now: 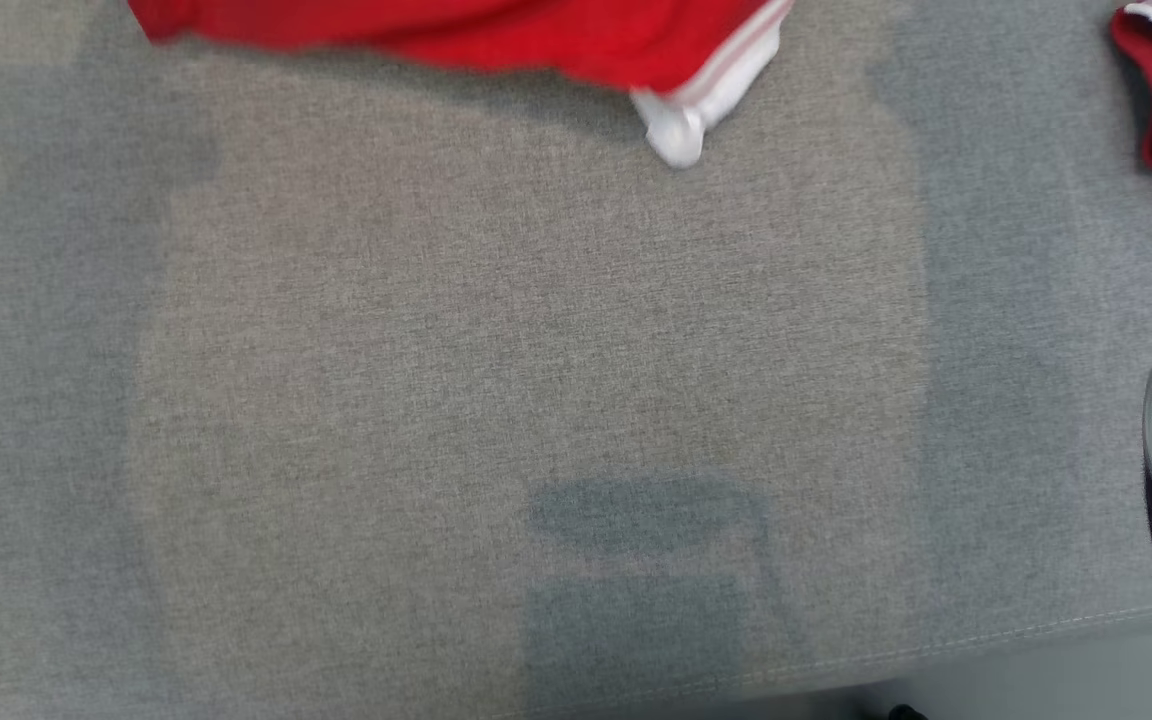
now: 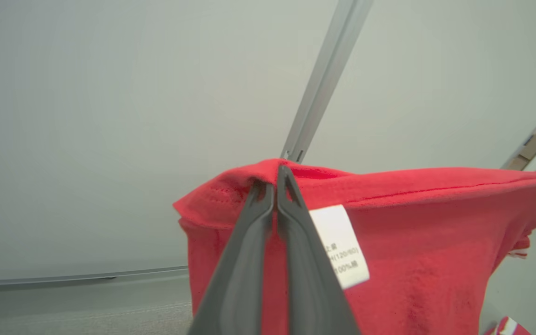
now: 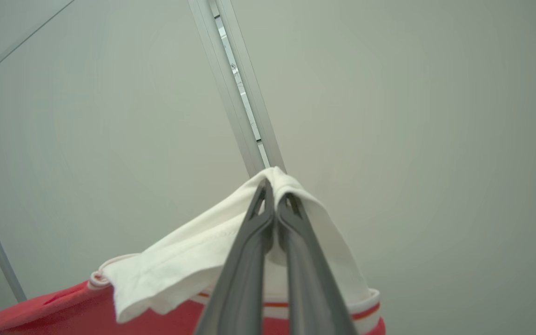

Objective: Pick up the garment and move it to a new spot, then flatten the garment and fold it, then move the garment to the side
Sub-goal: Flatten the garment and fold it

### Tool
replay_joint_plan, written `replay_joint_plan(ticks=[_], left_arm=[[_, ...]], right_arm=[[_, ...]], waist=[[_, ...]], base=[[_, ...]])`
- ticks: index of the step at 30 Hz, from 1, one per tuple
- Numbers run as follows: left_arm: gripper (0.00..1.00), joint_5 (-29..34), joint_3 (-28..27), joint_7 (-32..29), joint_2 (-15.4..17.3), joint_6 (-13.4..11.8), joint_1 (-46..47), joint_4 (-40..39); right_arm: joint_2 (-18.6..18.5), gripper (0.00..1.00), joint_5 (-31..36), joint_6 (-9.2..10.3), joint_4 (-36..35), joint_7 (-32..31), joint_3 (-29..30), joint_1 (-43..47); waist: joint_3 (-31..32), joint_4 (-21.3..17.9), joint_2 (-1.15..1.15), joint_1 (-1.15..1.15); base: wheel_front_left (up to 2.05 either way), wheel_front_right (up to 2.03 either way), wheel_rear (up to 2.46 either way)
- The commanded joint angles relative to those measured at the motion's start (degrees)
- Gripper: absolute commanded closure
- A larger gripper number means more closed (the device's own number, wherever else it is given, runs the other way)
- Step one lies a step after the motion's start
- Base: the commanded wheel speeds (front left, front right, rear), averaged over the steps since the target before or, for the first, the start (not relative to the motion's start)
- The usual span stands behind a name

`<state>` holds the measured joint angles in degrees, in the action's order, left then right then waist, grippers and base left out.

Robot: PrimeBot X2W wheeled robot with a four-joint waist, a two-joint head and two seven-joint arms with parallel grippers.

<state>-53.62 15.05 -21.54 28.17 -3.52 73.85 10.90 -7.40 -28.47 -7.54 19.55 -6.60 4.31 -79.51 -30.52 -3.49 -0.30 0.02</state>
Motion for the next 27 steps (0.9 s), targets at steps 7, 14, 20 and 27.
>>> replay_joint_plan(ticks=[7, 14, 20, 27], left_arm=[[1.00, 10.67, 0.94, 19.57, -2.46, 4.59, 16.99, 17.11], [1.00, 14.98, 4.10, 32.00, -2.78, 9.50, 17.14, 29.27], [1.00, 14.30, 9.42, 34.51, -1.42, 10.90, 7.22, 35.13], [1.00, 8.88, 17.26, 32.69, 5.21, 10.90, -8.75, 26.25]], right_arm=[[2.75, 1.00, 3.18, 0.12, 14.39, 16.73, -1.30, -18.00], [1.27, 1.00, 0.20, 0.12, 20.94, 20.85, -10.30, -16.77], [-1.62, 1.00, -5.04, 0.11, 20.44, 21.70, -19.43, -4.66], [-9.40, 1.00, -13.10, 0.10, 7.23, 21.80, -29.23, 14.87]], waist=[[-7.74, 0.87, 0.30, -0.02], [-8.91, 0.89, 0.30, -0.02], [-8.01, 0.97, 0.30, -0.02], [-3.28, 0.47, 0.30, -0.02]], base=[[0.00, 0.00, 0.00], [0.00, 0.00, 0.00], [0.00, 0.00, 0.00], [0.00, 0.00, 0.00]])
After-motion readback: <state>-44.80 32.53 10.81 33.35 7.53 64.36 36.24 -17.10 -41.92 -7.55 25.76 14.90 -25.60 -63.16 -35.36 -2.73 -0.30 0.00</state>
